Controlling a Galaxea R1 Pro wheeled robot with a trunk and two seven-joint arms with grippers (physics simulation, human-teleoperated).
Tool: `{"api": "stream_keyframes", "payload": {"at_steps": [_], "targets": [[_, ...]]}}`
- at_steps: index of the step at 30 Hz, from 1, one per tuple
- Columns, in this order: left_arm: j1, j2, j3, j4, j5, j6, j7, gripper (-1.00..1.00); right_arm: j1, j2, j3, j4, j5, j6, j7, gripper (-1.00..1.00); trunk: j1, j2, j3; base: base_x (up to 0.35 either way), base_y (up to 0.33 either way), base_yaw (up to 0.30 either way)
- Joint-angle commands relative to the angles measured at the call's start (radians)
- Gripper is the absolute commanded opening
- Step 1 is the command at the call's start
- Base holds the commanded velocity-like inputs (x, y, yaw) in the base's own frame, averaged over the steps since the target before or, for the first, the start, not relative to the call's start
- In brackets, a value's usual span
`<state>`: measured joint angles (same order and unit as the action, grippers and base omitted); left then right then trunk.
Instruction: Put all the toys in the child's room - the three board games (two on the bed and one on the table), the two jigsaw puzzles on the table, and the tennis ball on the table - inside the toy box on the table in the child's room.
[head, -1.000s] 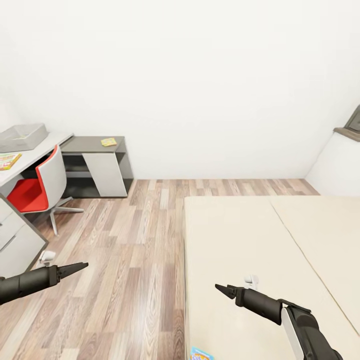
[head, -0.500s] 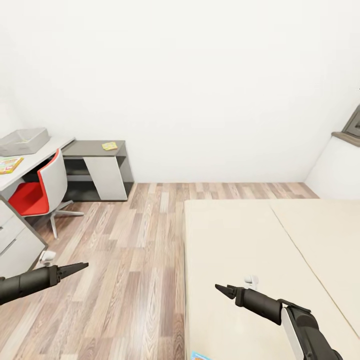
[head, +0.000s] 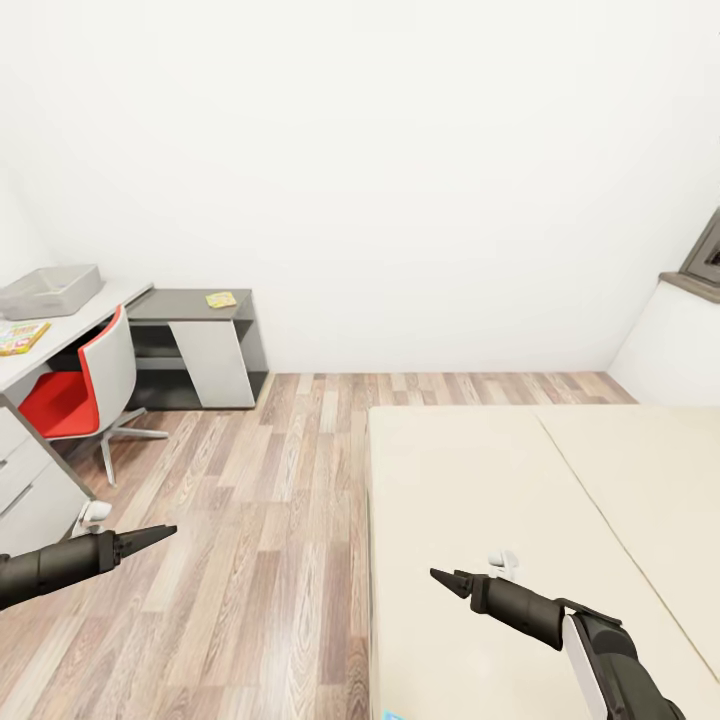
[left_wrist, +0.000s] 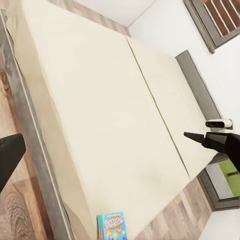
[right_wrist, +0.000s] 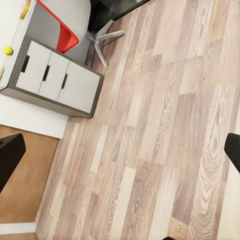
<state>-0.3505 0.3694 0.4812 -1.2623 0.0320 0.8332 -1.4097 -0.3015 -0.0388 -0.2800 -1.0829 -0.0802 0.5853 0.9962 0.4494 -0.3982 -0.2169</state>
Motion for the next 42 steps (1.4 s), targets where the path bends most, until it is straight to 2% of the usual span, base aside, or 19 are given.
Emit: {"api": "stream_keyframes", "payload": {"at_steps": [1, 42], "targets": [[-0.001, 0.0, 0.0, 0.0, 0.001, 0.01, -0.003, 1.0, -0.001, 0.0, -0.001, 0.0, -0.006, 0.008, 0.001, 1.0, 0.001, -0.002, 0.0, 0.0, 0.0, 0.0], [-0.001, 0.001, 0.003, 0.0, 0.0, 0.01, -0.005, 1.0, -0.001, -0.001, -0.001, 0.0, -0.005, 0.008, 0.001, 1.0, 0.001, -0.002, 0.068, 0.0, 0.0, 0.046]]}}
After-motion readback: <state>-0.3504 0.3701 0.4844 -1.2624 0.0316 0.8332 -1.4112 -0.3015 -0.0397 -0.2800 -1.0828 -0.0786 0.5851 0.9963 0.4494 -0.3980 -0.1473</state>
